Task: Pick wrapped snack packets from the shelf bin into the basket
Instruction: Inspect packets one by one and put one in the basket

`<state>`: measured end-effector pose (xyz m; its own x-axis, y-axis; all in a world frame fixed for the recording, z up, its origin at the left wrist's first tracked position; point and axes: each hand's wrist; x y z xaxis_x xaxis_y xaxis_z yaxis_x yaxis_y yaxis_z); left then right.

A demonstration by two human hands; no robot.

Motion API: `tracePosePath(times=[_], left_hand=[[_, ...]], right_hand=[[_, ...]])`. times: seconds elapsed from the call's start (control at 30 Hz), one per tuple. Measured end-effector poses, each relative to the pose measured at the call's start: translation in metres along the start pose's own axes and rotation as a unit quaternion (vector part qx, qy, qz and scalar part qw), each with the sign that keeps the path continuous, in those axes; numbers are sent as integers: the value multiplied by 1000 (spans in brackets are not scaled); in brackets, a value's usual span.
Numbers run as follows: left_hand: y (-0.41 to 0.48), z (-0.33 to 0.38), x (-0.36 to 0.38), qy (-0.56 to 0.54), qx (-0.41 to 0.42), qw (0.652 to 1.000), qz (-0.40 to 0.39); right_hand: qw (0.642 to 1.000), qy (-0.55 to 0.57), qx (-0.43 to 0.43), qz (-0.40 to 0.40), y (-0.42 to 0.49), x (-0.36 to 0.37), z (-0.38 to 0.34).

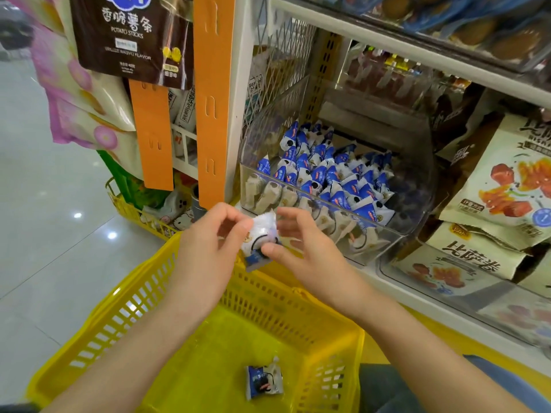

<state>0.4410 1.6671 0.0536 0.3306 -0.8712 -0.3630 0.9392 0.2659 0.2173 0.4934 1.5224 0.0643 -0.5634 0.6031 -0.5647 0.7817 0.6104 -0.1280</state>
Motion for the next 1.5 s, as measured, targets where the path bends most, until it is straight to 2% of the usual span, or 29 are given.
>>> tracePosePath(times=[0.1, 0.2, 0.33, 0.43, 0.5, 0.57, 0.7, 0.8, 0.87, 0.97, 1.07, 1.17, 1.27, 1.37, 1.43, 1.5], left_hand=[[-9, 0, 4, 85, 57, 994, -44], [-12, -2, 6, 107, 66, 991, -47], [-8, 1, 8, 58, 49, 996, -42], [-5, 2, 9, 3, 10, 997, -75], [-4, 2, 9, -15, -8, 996, -87], [-2, 2, 8, -49, -30, 993, -99], [-1, 4, 10, -69, -51, 991, -99], [-2, 2, 14, -58, -50, 996, -41], [-2, -3, 14, -46, -83, 995, -23], [-1, -3, 15, -92, -178, 974, -105], [1, 4, 15, -242, -268, 915, -177], [4, 4, 8, -361, -273, 878, -155], [3, 6, 6, -379, -248, 885, -108], [4, 7, 8, -319, -226, 918, -70], [3, 7, 7, -275, -212, 935, -71], [1, 7, 7, -245, -203, 943, -99]], right_hand=[[998, 8, -58, 15, -1, -1, -6], [998, 10, -58, 23, -1, -2, -7], [996, 59, -37, 47, 0, -5, -5], [993, 91, -23, 72, 1, -5, -2], [994, 60, -49, 78, -1, -4, -1], [991, -18, -94, 95, -4, -3, -2], [970, -123, -148, 146, -6, -2, -2], [966, -125, -140, 179, -6, -3, -4], [965, -79, -129, 212, -5, -7, -6], [962, 4, -125, 243, -3, -13, -9], [964, -18, -174, 201, -5, -13, -10], [949, -117, -239, 168, -6, -8, -7], [936, -188, -267, 129, -7, -6, -5], [961, -137, -213, 115, -8, -3, -7], [984, -43, -123, 120, -7, -3, -8], [993, 55, -28, 96, -4, -6, -9]])
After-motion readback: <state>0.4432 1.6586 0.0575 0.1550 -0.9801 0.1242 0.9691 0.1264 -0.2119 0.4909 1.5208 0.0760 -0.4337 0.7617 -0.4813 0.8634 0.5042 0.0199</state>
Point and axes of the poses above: each hand's wrist, its own y-axis towards the middle knuckle, its own x-axis out of the palm, z = x × y, and after that the axes turned 8 degrees about -z, right-handed
